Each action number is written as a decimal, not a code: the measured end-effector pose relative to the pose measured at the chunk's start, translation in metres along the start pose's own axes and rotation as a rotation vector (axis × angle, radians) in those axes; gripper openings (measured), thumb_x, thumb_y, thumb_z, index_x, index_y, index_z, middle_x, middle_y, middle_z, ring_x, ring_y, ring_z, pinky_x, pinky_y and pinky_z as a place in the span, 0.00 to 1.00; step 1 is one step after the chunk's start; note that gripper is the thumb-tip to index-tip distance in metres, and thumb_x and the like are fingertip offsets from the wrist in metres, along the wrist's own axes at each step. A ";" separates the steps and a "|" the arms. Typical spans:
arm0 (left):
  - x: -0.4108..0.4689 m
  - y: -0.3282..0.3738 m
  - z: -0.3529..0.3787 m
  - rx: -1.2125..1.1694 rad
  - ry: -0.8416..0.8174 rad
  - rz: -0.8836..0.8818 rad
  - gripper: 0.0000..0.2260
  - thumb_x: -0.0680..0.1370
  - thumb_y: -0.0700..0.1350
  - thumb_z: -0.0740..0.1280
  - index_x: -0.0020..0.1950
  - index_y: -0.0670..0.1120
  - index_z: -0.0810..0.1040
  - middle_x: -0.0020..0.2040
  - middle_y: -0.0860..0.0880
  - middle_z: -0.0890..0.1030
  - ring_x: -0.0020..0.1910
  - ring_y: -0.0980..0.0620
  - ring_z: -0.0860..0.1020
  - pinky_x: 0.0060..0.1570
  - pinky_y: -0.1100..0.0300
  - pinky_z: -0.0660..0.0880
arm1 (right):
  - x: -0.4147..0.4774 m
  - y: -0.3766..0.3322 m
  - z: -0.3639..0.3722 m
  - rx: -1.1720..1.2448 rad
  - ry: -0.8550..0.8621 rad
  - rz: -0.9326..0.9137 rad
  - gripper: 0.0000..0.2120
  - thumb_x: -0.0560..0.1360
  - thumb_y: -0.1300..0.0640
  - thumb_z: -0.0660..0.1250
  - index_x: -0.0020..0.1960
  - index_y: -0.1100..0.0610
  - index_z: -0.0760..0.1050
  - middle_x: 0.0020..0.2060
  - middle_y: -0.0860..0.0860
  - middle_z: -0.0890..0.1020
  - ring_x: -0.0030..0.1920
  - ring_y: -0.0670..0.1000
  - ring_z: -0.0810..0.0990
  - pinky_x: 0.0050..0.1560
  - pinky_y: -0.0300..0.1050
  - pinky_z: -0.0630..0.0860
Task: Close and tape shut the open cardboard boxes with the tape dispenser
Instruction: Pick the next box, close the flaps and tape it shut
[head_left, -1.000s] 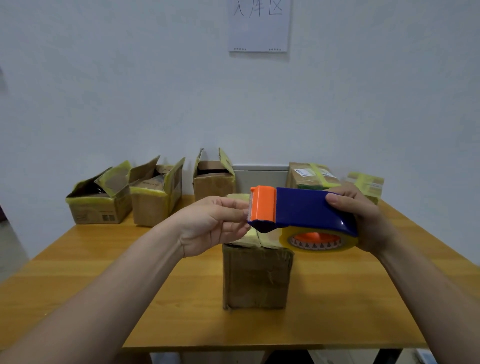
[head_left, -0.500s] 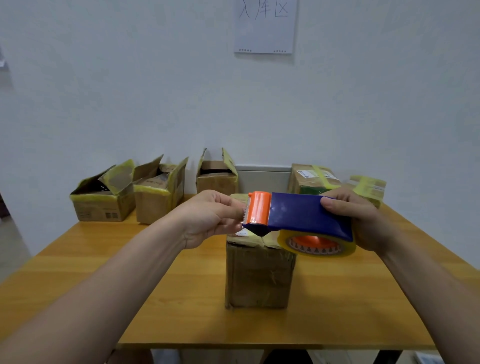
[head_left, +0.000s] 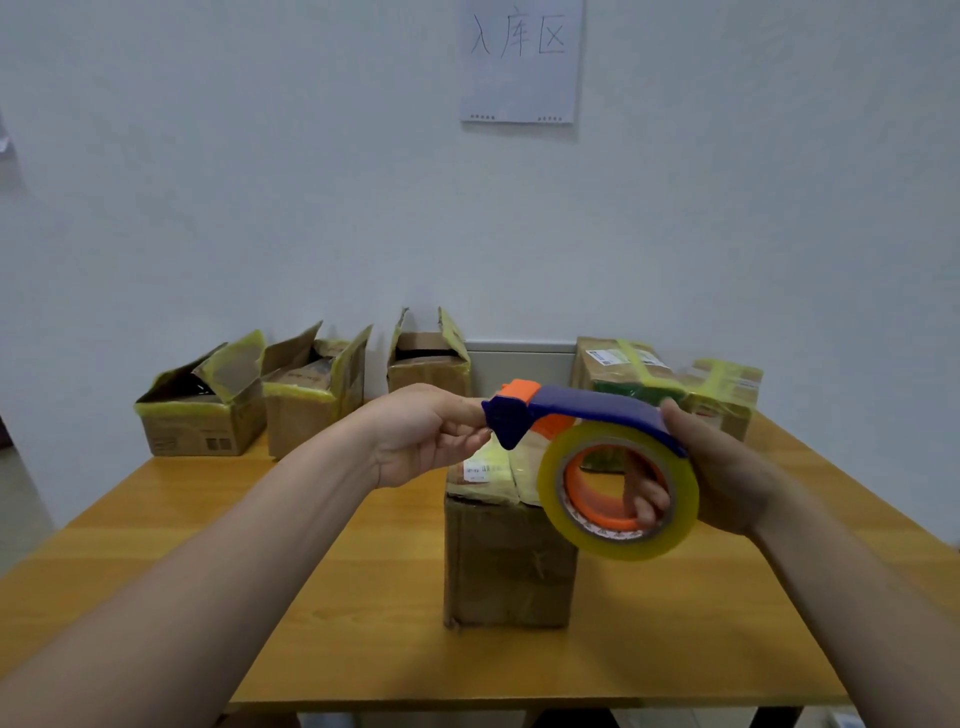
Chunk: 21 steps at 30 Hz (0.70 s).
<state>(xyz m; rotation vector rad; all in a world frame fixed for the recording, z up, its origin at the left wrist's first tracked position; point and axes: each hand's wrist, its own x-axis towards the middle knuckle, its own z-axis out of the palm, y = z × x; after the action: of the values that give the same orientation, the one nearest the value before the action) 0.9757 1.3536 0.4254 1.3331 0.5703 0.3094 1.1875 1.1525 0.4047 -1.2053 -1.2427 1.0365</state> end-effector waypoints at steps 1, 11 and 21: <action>0.001 -0.001 -0.001 -0.013 -0.004 -0.013 0.11 0.82 0.33 0.65 0.63 0.34 0.80 0.45 0.40 0.82 0.37 0.54 0.82 0.36 0.67 0.81 | 0.001 0.000 -0.001 0.012 -0.085 -0.015 0.35 0.68 0.34 0.76 0.61 0.62 0.79 0.34 0.58 0.81 0.34 0.54 0.83 0.43 0.47 0.82; -0.003 -0.001 -0.010 0.025 -0.017 -0.016 0.11 0.82 0.32 0.65 0.63 0.32 0.80 0.44 0.41 0.82 0.36 0.55 0.81 0.35 0.68 0.80 | 0.003 0.002 0.000 -0.092 -0.080 -0.072 0.46 0.62 0.51 0.82 0.71 0.69 0.66 0.33 0.55 0.83 0.36 0.53 0.85 0.45 0.47 0.82; -0.009 -0.010 -0.007 0.226 0.034 0.088 0.06 0.81 0.34 0.68 0.50 0.37 0.86 0.35 0.47 0.82 0.33 0.57 0.79 0.36 0.67 0.80 | 0.007 -0.013 0.002 -0.063 -0.094 -0.038 0.34 0.69 0.34 0.74 0.63 0.60 0.79 0.26 0.53 0.78 0.25 0.49 0.78 0.32 0.42 0.78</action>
<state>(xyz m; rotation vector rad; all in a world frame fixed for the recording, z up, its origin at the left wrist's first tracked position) 0.9632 1.3527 0.4171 1.5770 0.5886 0.3474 1.1850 1.1578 0.4183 -1.1877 -1.3753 1.0423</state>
